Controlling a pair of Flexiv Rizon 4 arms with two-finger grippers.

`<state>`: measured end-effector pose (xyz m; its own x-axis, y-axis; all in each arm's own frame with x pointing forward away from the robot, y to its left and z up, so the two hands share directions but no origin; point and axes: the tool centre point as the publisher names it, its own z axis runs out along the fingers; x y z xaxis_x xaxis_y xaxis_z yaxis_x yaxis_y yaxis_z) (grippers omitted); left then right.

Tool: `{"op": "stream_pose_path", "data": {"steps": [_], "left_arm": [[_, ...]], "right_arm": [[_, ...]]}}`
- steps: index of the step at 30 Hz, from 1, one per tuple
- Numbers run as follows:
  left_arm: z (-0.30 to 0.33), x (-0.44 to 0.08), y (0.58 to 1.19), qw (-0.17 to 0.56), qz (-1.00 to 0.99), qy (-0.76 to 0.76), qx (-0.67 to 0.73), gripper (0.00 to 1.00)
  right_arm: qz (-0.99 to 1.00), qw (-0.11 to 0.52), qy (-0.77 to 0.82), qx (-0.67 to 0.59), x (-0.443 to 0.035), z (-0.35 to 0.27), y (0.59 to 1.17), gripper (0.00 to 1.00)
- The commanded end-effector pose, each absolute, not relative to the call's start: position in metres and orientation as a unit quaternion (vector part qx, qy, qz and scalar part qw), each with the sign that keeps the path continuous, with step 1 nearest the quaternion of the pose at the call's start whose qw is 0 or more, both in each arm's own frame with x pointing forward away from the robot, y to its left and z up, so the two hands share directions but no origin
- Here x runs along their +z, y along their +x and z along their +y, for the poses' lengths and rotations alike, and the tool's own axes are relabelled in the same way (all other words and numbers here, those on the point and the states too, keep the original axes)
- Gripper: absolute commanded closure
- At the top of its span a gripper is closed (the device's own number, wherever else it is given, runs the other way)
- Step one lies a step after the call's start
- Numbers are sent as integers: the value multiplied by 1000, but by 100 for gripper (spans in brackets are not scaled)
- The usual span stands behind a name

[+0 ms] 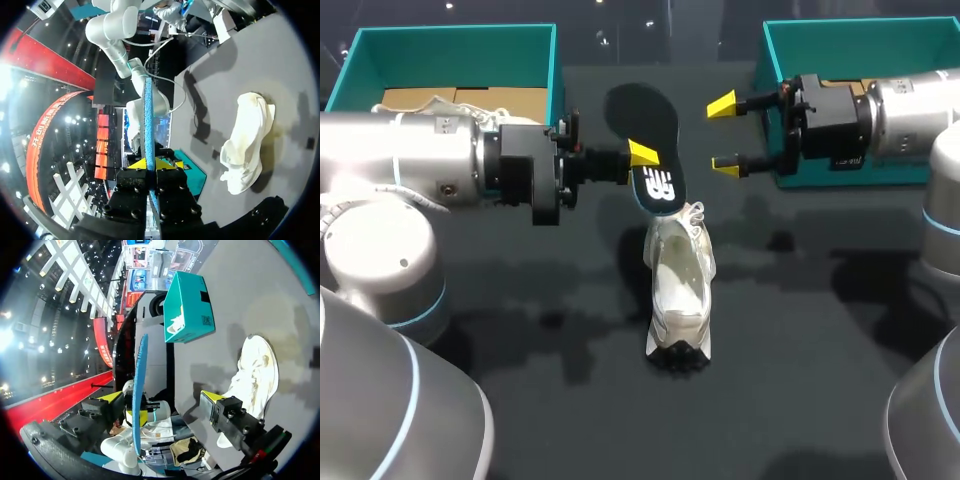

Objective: Take the shoe out of the shoebox, open the shoe tongue, remove and reinsert the insole, then place the shoe into the shoebox

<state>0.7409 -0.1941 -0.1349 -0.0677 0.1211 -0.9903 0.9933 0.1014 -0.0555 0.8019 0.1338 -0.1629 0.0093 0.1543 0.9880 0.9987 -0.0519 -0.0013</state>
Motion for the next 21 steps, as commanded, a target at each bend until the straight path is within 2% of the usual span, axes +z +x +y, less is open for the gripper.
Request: {"op": "stream_pose_path", "data": {"steps": [1,13,15,18,20,21], "left_arm": [[-214,-146,764,479,557,502,-457,100],[-227,-154,772,486,542,526,-440,100],[-228,-156,771,486,542,526,-441,100],[-230,-158,771,487,540,529,-437,100],[-231,-159,771,487,539,529,-438,100],[-231,-159,771,486,539,529,-439,100]], "right_arm": [[-523,450,-544,-477,-162,142,801,0],[-516,465,-535,-481,-161,155,798,0],[-513,466,-535,-483,-162,157,800,4],[-510,470,-535,-483,-161,158,801,17],[-507,470,-537,-483,-161,159,801,32],[-507,471,-537,-483,-161,159,801,43]]}}
